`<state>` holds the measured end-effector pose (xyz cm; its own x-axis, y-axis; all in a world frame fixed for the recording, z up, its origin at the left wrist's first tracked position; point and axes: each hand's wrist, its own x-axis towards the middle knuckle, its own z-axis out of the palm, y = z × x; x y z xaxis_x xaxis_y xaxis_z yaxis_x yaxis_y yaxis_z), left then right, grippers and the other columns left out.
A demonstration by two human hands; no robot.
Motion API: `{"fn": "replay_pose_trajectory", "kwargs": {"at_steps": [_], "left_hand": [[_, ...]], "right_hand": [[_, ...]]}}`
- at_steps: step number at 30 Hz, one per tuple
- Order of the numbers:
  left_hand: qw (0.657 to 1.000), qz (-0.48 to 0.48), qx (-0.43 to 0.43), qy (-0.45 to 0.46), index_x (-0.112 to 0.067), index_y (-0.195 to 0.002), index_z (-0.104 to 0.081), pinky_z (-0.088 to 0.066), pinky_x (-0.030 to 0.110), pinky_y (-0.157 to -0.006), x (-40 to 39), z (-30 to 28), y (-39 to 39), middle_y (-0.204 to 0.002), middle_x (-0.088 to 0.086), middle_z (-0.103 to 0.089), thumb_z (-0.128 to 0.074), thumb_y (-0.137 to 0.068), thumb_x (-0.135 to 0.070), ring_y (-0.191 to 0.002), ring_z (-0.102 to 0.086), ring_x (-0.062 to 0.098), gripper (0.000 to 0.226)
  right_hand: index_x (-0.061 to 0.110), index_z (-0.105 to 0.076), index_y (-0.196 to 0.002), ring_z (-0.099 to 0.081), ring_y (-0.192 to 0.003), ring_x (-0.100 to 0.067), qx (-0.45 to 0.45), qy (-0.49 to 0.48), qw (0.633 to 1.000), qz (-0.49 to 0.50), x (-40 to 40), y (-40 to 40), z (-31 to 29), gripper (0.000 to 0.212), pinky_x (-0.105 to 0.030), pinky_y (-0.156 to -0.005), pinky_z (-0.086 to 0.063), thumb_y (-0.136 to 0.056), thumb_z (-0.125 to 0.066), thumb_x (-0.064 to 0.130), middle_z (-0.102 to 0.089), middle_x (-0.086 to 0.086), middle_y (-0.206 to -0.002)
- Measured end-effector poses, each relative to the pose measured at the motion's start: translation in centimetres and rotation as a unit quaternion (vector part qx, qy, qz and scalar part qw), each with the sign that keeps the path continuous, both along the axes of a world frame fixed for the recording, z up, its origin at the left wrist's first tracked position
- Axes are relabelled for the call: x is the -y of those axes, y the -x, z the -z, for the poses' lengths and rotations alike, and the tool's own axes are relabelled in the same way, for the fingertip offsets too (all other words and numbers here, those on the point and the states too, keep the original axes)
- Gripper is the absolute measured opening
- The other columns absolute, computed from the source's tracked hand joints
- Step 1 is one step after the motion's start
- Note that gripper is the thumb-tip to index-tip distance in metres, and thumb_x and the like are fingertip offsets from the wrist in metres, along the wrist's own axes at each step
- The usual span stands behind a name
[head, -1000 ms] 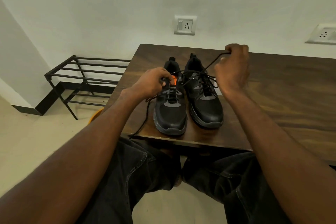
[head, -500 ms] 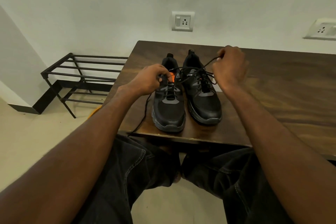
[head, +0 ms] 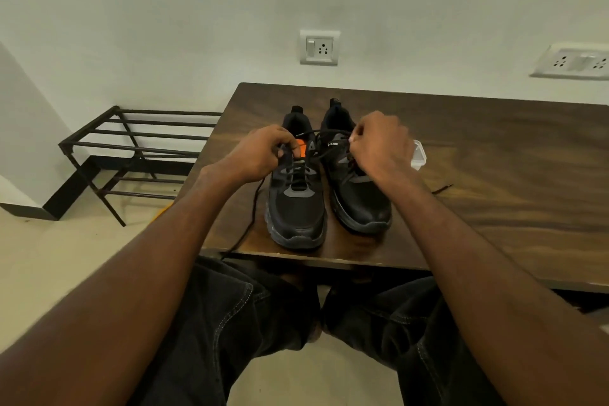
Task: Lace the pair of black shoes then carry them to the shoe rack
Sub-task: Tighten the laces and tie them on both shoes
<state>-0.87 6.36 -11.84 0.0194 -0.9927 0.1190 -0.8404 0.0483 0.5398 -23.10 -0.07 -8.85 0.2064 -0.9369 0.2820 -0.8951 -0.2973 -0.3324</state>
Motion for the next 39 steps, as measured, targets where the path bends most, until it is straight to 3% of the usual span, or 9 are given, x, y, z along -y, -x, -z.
{"fn": "replay_pose_trajectory", "kwargs": {"at_steps": [4, 7, 10, 15, 18, 25, 32, 36, 39], "left_hand": [[1.0, -0.004, 0.008, -0.002, -0.035, -0.103, -0.064, -0.051, 0.036, -0.097, -0.3, 0.1, 0.1, -0.127, -0.007, -0.053, -0.065, -0.092, 0.001, -0.117, -0.054, 0.016, 0.038], [0.999, -0.032, 0.02, 0.007, -0.022, -0.132, -0.059, -0.045, 0.028, -0.091, -0.6, -0.1, 0.5, -0.131, -0.002, -0.051, -0.07, -0.093, -0.005, -0.112, -0.054, 0.014, 0.044], [0.998, -0.064, -0.005, 0.013, -0.017, -0.138, -0.052, -0.051, 0.031, -0.091, -0.9, -0.2, 1.0, -0.136, 0.002, -0.047, -0.073, -0.092, -0.012, -0.105, -0.057, 0.015, 0.051], [0.995, -0.097, 0.021, -0.015, -0.021, -0.102, -0.061, -0.044, 0.028, -0.08, -1.3, -0.5, 1.1, -0.118, -0.001, -0.05, -0.074, -0.093, -0.023, -0.096, -0.057, 0.014, 0.016], [0.995, -0.084, 0.041, -0.03, -0.022, -0.086, -0.062, -0.044, 0.028, -0.08, -1.6, -0.8, 1.1, -0.113, 0.0, -0.054, -0.072, -0.095, -0.022, -0.097, -0.057, 0.015, 0.013], [0.995, -0.067, 0.043, -0.053, -0.017, -0.085, -0.062, -0.04, 0.02, -0.064, -1.7, -1.1, 1.3, -0.101, 0.001, -0.058, -0.064, -0.1, -0.021, -0.081, -0.056, 0.009, 0.016], [0.996, -0.067, 0.042, -0.045, -0.019, -0.09, -0.064, -0.044, 0.024, -0.068, -1.7, -1.1, 1.0, -0.101, 0.001, -0.064, -0.065, -0.1, -0.025, -0.087, -0.059, 0.009, 0.012], [0.992, -0.119, 0.016, 0.04, -0.015, -0.091, -0.067, -0.047, 0.03, -0.065, -1.8, -1.7, 0.9, -0.087, 0.004, -0.068, -0.061, -0.102, -0.038, -0.081, -0.063, 0.018, 0.026], [0.975, -0.128, -0.142, 0.112, -0.008, -0.087, -0.072, -0.054, 0.037, -0.062, -2.2, -2.8, 1.7, -0.075, 0.011, -0.071, -0.049, -0.108, -0.044, -0.066, -0.066, 0.02, 0.048]], "right_hand": [[0.021, -0.071, -0.121, -0.067, -0.105, -0.026, 0.011, -0.004, 0.996, -0.091, -0.8, -0.7, 0.3, 0.026, -0.044, -0.09, -0.057, -0.096, -0.072, 0.025, -0.066, -0.001, -0.12], [0.026, -0.073, -0.117, -0.067, -0.105, -0.021, -0.001, -0.068, 0.986, -0.153, -1.9, -2.3, 0.8, 0.022, -0.045, -0.093, -0.058, -0.096, -0.071, 0.034, -0.07, 0.001, -0.114], [0.027, -0.075, -0.114, -0.068, -0.1, -0.021, -0.052, -0.095, 0.979, -0.173, -2.3, -3.0, 1.5, 0.018, -0.045, -0.09, -0.059, -0.1, -0.067, 0.032, -0.072, 0.0, -0.107], [0.028, -0.076, -0.114, -0.068, -0.1, -0.022, -0.068, -0.087, 0.979, -0.171, -2.0, -3.1, 1.8, 0.017, -0.047, -0.092, -0.058, -0.1, -0.066, 0.03, -0.073, -0.001, -0.107], [0.029, -0.075, -0.11, -0.068, -0.1, -0.022, -0.057, -0.103, 0.977, -0.176, -1.7, -3.1, 2.0, 0.014, -0.047, -0.092, -0.058, -0.099, -0.067, 0.026, -0.073, -0.001, -0.107], [0.027, -0.078, -0.09, -0.069, -0.09, -0.023, -0.008, -0.097, 0.99, -0.107, -0.6, -2.3, 1.8, 0.009, -0.048, -0.085, -0.061, -0.092, -0.07, 0.023, -0.073, 0.0, -0.092], [0.025, -0.073, -0.099, -0.07, -0.088, -0.021, -0.062, -0.128, 0.981, -0.129, -0.5, -2.0, 0.9, 0.006, -0.045, -0.085, -0.061, -0.096, -0.07, 0.03, -0.072, -0.002, -0.093], [0.019, -0.073, -0.105, -0.065, -0.055, -0.001, 0.145, -0.264, 0.924, -0.234, -2.1, -1.5, -2.1, 0.007, -0.02, -0.054, -0.049, -0.099, -0.069, 0.018, -0.078, -0.001, -0.085], [0.012, -0.074, -0.114, -0.062, -0.053, -0.009, 0.296, -0.319, 0.856, -0.278, -3.6, -1.6, -4.6, 0.015, -0.017, -0.042, -0.042, -0.102, -0.066, 0.017, -0.081, -0.004, -0.096]]}}
